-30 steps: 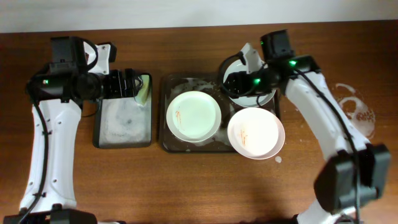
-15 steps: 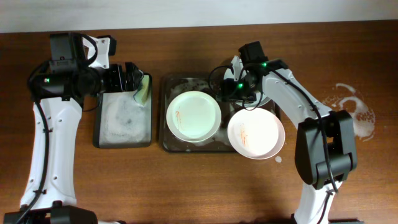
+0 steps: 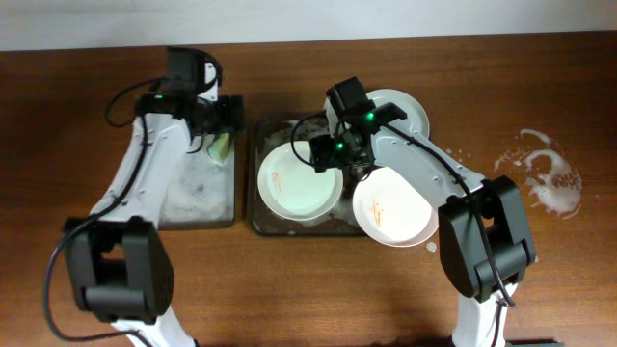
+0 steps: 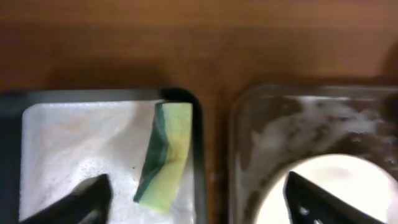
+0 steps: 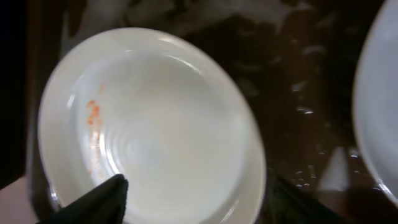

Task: Clean dirty plates on tray and stack at the side
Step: 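Move left gripper to sponge and right gripper to white bowl rim, then grasp the green-yellow sponge with the left gripper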

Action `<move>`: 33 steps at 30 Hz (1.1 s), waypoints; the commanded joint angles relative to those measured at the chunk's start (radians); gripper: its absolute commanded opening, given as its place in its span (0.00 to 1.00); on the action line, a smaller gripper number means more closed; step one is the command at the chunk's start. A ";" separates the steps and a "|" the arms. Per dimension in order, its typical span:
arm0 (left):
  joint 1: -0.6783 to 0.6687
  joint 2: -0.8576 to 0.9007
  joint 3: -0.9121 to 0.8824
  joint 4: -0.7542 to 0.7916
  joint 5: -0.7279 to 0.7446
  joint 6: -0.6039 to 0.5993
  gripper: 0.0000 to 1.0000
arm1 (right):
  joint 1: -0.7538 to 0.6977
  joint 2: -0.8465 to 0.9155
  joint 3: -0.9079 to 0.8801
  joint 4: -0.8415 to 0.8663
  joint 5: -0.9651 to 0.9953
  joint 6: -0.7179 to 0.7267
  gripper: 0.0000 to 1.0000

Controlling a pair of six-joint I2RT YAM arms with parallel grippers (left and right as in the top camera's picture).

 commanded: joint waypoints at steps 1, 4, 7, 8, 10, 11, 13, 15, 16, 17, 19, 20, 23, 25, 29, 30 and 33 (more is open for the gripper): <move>0.006 0.050 0.018 0.018 -0.111 -0.006 0.65 | -0.019 -0.001 -0.004 -0.011 0.053 0.006 0.79; 0.015 0.088 0.017 0.034 -0.124 -0.005 0.65 | -0.037 -0.002 -0.004 -0.016 0.051 0.005 0.79; 0.018 0.116 0.017 0.036 -0.126 -0.005 0.57 | -0.050 -0.002 -0.004 -0.017 0.045 0.005 0.80; 0.018 0.122 0.017 0.032 -0.126 -0.005 0.57 | -0.054 -0.002 -0.004 -0.017 0.045 0.005 0.81; 0.018 0.143 0.017 0.026 -0.128 -0.005 0.57 | -0.060 -0.002 -0.004 -0.017 0.045 0.005 0.81; 0.018 0.156 0.016 0.020 -0.128 -0.005 0.54 | -0.061 -0.002 -0.004 -0.018 0.046 0.005 0.82; 0.019 0.172 0.016 0.015 -0.128 -0.005 0.49 | -0.061 -0.002 -0.004 -0.020 0.046 0.005 0.83; 0.019 0.183 0.016 0.014 -0.128 -0.005 0.43 | -0.061 -0.002 -0.004 -0.021 0.046 0.005 0.84; 0.019 0.188 0.016 0.013 -0.128 -0.005 0.39 | -0.061 -0.002 -0.004 -0.021 0.046 0.005 0.84; 0.019 0.190 0.016 0.010 -0.127 -0.005 0.37 | -0.061 -0.002 -0.004 -0.020 0.046 0.005 0.85; 0.019 0.193 0.016 0.005 -0.127 -0.005 0.33 | -0.061 -0.002 -0.004 -0.019 0.046 0.005 0.86; 0.019 0.197 0.016 0.005 -0.127 -0.005 0.30 | -0.061 -0.002 -0.004 -0.019 0.046 0.005 0.86; 0.019 0.213 0.016 0.005 -0.127 -0.005 0.26 | -0.061 -0.002 -0.004 -0.018 0.046 0.005 0.86; 0.019 0.222 0.016 0.005 -0.127 -0.005 0.16 | -0.061 -0.002 -0.004 -0.019 0.046 0.005 0.86; 0.019 0.221 0.021 0.005 -0.128 -0.005 0.01 | -0.061 -0.002 -0.004 -0.016 0.046 0.005 0.86; 0.019 0.221 0.026 0.003 -0.128 -0.005 0.01 | -0.061 -0.002 -0.004 -0.015 0.046 0.005 0.86; 0.019 0.212 0.059 -0.036 -0.129 -0.005 0.01 | -0.061 -0.002 -0.004 -0.016 0.046 0.005 0.86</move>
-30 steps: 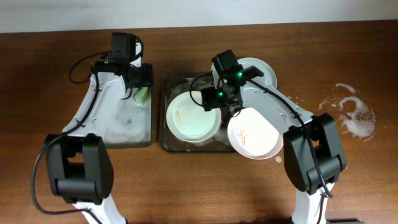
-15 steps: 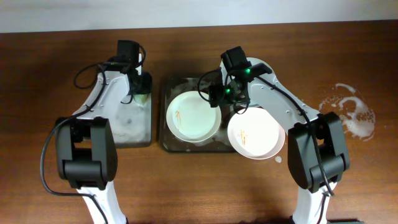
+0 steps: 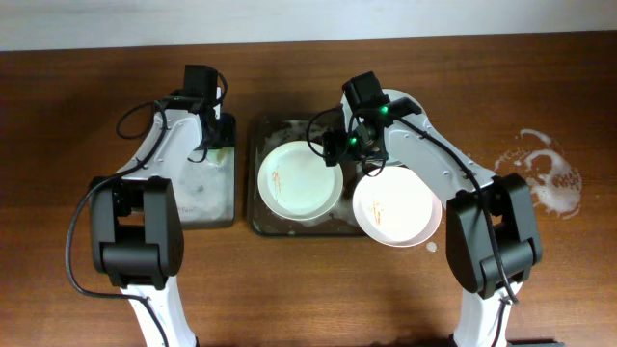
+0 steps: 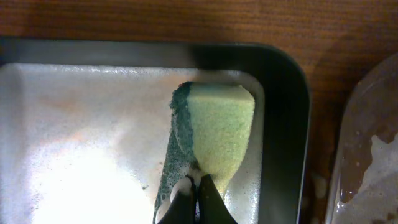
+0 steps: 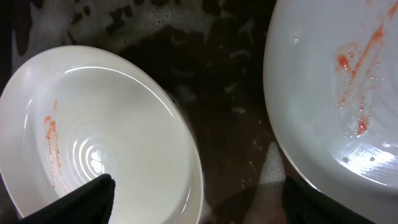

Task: Clean dirty plates on tray and stack at the side
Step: 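Grasp the green-yellow sponge with the left gripper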

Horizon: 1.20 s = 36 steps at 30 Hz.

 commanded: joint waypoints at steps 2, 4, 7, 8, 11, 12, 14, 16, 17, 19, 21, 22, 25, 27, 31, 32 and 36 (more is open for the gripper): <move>0.005 0.004 0.078 -0.072 -0.022 -0.002 0.01 | -0.002 -0.002 -0.004 0.000 0.012 0.005 0.86; 0.005 -0.009 0.135 -0.143 -0.059 -0.002 0.01 | -0.002 -0.002 -0.004 0.000 0.012 0.005 0.86; 0.005 -0.030 0.208 -0.261 -0.136 -0.002 0.01 | -0.002 -0.002 -0.004 0.000 0.012 0.005 0.86; 0.005 -0.039 0.225 -0.298 -0.162 -0.002 0.01 | -0.002 -0.002 -0.004 0.000 0.012 0.005 0.87; 0.005 -0.057 0.236 -0.368 -0.221 -0.003 0.01 | -0.002 -0.002 -0.004 0.001 0.012 0.005 0.87; 0.005 -0.057 0.236 -0.385 -0.235 -0.011 0.01 | -0.002 -0.002 -0.004 0.001 0.012 0.005 0.87; 0.003 -0.057 0.231 -0.415 -0.247 -0.047 0.01 | -0.002 -0.002 -0.004 0.002 0.012 0.005 0.87; 0.002 -0.057 0.220 -0.434 -0.247 -0.076 0.01 | -0.002 -0.002 -0.004 0.002 0.012 0.005 0.87; 0.002 -0.057 0.217 -0.444 -0.247 -0.093 0.01 | -0.002 -0.002 -0.004 0.001 0.012 0.005 0.87; 0.000 -0.057 0.208 -0.462 -0.247 -0.130 0.01 | -0.002 -0.002 -0.004 0.001 0.012 0.005 0.87; -0.007 -0.057 0.202 -0.469 -0.247 -0.133 0.02 | -0.002 -0.002 -0.004 0.001 0.012 0.005 0.87; -0.012 -0.057 0.198 -0.469 -0.248 -0.133 0.01 | -0.002 -0.002 -0.004 0.001 0.012 0.005 0.87; -0.025 -0.057 0.177 -0.469 -0.296 -0.167 0.01 | -0.002 -0.002 -0.004 0.001 0.012 0.005 0.87; -0.031 -0.057 0.158 -0.468 -0.356 -0.233 0.01 | -0.002 -0.002 -0.004 0.001 0.012 0.005 0.87; -0.050 -0.057 0.100 -0.460 -0.469 -0.317 0.01 | -0.002 -0.002 -0.004 0.002 0.012 0.005 0.87; -0.056 -0.057 0.093 -0.460 -0.480 -0.321 0.01 | -0.002 -0.002 -0.004 0.002 0.012 0.005 0.87; -0.089 -0.057 0.079 -0.453 -0.501 -0.323 0.01 | -0.002 -0.002 -0.004 0.006 0.012 0.005 0.88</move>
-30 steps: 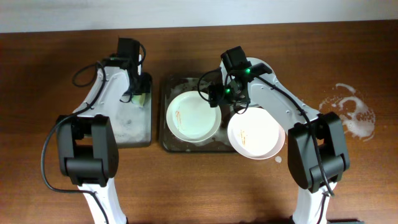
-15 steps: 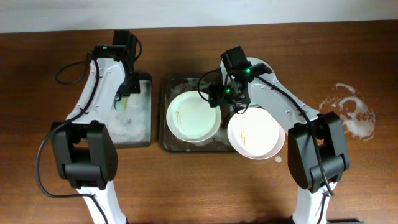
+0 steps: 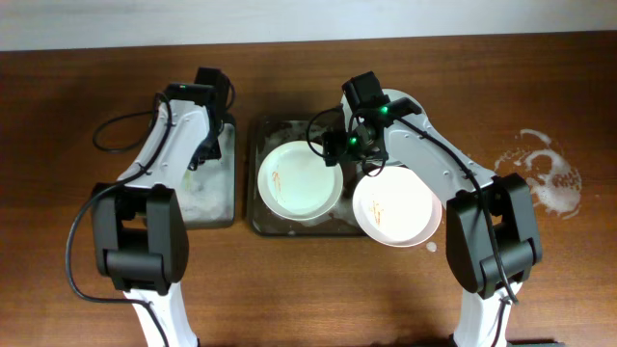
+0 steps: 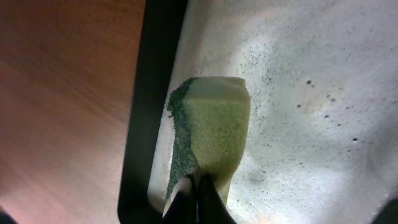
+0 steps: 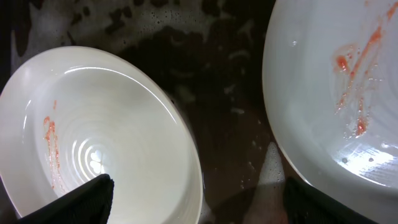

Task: Clean dirty plates on tray and stack at the side
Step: 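Grasp the green-yellow sponge with the left gripper, then dip and lift the sponge out of the soapy black tray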

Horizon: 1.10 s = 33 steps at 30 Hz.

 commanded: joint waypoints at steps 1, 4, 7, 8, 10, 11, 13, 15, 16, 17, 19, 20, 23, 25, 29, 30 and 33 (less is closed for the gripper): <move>-0.039 -0.029 -0.014 0.010 -0.072 -0.044 0.02 | -0.002 -0.002 -0.004 0.004 0.009 0.005 0.87; -0.057 -0.029 -0.014 0.030 -0.071 -0.044 0.52 | -0.002 -0.002 -0.004 0.002 0.009 0.005 0.88; -0.063 -0.030 -0.006 0.047 -0.053 -0.044 0.79 | -0.002 -0.002 -0.004 0.002 0.009 0.005 0.88; -0.063 -0.030 0.000 0.046 -0.042 -0.043 0.79 | -0.002 -0.002 -0.004 0.002 0.009 0.005 0.88; -0.055 -0.034 0.027 0.035 0.015 -0.043 0.79 | -0.002 -0.002 -0.004 0.002 0.009 0.005 0.88; -0.045 -0.040 0.044 0.029 0.058 -0.040 0.80 | -0.002 -0.002 -0.004 0.002 0.009 0.005 0.88; -0.010 -0.066 0.068 0.028 0.164 -0.036 0.79 | -0.002 -0.002 -0.004 0.001 0.009 0.005 0.88; 0.029 -0.091 0.069 0.026 0.241 -0.036 0.70 | -0.002 -0.002 -0.004 0.001 0.009 0.005 0.88; 0.053 -0.100 0.069 0.019 0.275 -0.036 0.54 | -0.002 -0.002 -0.004 0.001 0.009 0.005 0.88; 0.079 -0.106 0.069 0.009 0.304 -0.037 0.36 | -0.002 -0.002 -0.004 0.001 0.009 0.005 0.88; 0.153 -0.106 0.067 -0.026 0.366 -0.037 0.11 | -0.002 -0.002 -0.004 0.002 0.009 0.005 0.88; 0.181 -0.104 0.062 -0.037 0.375 -0.037 0.04 | -0.002 -0.002 -0.004 0.002 0.009 0.005 0.88; 0.238 -0.104 0.020 -0.024 0.381 -0.037 0.01 | -0.002 -0.002 -0.004 0.003 0.009 0.005 0.88; 0.240 -0.103 -0.014 0.010 0.389 -0.037 0.01 | -0.002 -0.002 -0.004 0.008 0.009 0.005 0.88; 0.210 -0.103 -0.084 0.079 0.383 -0.037 0.01 | -0.002 -0.002 -0.004 0.006 0.009 0.005 0.88; 0.203 -0.102 -0.107 0.098 0.372 -0.037 0.01 | -0.002 -0.002 -0.004 0.004 0.009 0.005 0.88; 0.193 -0.102 -0.160 0.153 0.367 -0.037 0.01 | -0.002 -0.002 -0.004 -0.002 0.009 0.005 0.88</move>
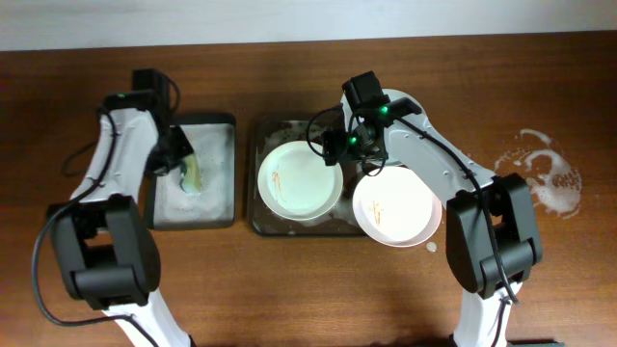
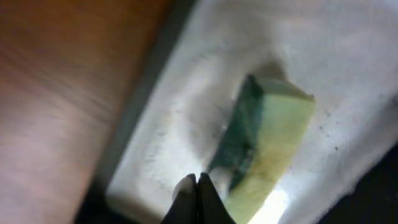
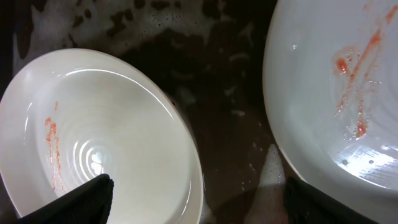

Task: Clean dirty plates on tray and stack at the side
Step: 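Dip and lift the sponge out of the soapy black tray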

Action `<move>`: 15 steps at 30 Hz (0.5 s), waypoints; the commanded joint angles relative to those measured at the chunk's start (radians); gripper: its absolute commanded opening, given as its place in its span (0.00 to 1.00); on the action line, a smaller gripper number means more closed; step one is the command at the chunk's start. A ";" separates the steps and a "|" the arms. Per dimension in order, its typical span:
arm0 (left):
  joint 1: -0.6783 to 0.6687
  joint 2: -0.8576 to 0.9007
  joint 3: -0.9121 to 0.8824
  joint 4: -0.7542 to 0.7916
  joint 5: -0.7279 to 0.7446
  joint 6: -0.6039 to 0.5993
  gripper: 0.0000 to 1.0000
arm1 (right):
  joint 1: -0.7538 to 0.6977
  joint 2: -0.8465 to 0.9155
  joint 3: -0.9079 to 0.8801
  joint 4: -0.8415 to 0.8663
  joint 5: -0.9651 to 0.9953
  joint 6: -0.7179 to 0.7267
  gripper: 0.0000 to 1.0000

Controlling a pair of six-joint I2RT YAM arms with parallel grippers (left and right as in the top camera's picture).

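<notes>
A white plate (image 1: pixel 300 183) (image 3: pixel 93 143) with faint orange streaks lies in the dark wash tray (image 1: pixel 256 224). A second smeared plate (image 1: pixel 392 207) (image 3: pixel 336 93) leans over that tray's right edge. A yellow-green sponge (image 1: pixel 193 176) (image 2: pixel 267 137) is at the left side of the soapy tray (image 1: pixel 231 123). My left gripper (image 1: pixel 183 164) (image 2: pixel 198 182) is shut, pinching the sponge's lower edge; the view is blurred. Open and holding nothing, my right gripper (image 1: pixel 351 162) (image 3: pixel 202 199) hovers over the wet gap between the two plates.
A third white plate (image 1: pixel 410 104) sits behind the right arm at the wash tray's far right corner. Spilled foam (image 1: pixel 540 173) lies on the wooden table at the far right. The two trays stand side by side.
My left gripper, still shut on the sponge, has gone from the far right part of the soapy tray to its left side. The right gripper and plates have not moved.
First my left gripper stood open over the sponge in the soapy tray's far right corner, and my right gripper hung over the left plate. Then the left was shut on the sponge and the right sat between the plates. The sponge now is at the tray's left side.
</notes>
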 commanded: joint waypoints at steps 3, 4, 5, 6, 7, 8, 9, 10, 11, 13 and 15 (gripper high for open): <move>-0.019 -0.017 -0.084 0.085 0.017 -0.002 0.01 | -0.002 -0.002 -0.004 -0.004 0.009 0.005 0.88; -0.023 -0.017 -0.091 0.097 0.029 -0.002 0.01 | -0.002 -0.002 -0.004 -0.003 0.009 0.005 0.88; -0.032 -0.017 -0.099 0.115 0.042 -0.002 0.01 | -0.002 -0.002 -0.004 -0.002 0.009 0.005 0.88; -0.039 -0.017 -0.102 0.125 0.050 -0.002 0.01 | -0.002 -0.002 -0.004 -0.002 0.009 0.005 0.88; -0.049 -0.016 -0.103 0.134 0.058 -0.002 0.01 | -0.002 -0.002 -0.004 -0.002 0.009 0.005 0.88; -0.067 -0.015 -0.103 0.151 0.064 -0.002 0.01 | -0.002 -0.002 -0.004 -0.003 0.009 0.005 0.88; -0.081 -0.015 -0.103 0.163 0.064 -0.002 0.01 | -0.002 -0.002 -0.004 -0.003 0.009 0.005 0.88; -0.097 -0.015 -0.103 0.175 0.064 -0.002 0.01 | -0.002 -0.002 -0.004 -0.003 0.009 0.005 0.88; -0.111 -0.015 -0.103 0.186 0.064 -0.002 0.01 | -0.002 -0.002 -0.004 -0.003 0.009 0.005 0.88; -0.147 -0.015 -0.103 0.209 0.064 -0.002 0.01 | -0.002 -0.002 -0.004 -0.003 0.009 0.005 0.88; -0.179 -0.015 -0.103 0.229 0.063 -0.002 0.01 | -0.002 -0.002 -0.004 -0.003 0.009 0.005 0.88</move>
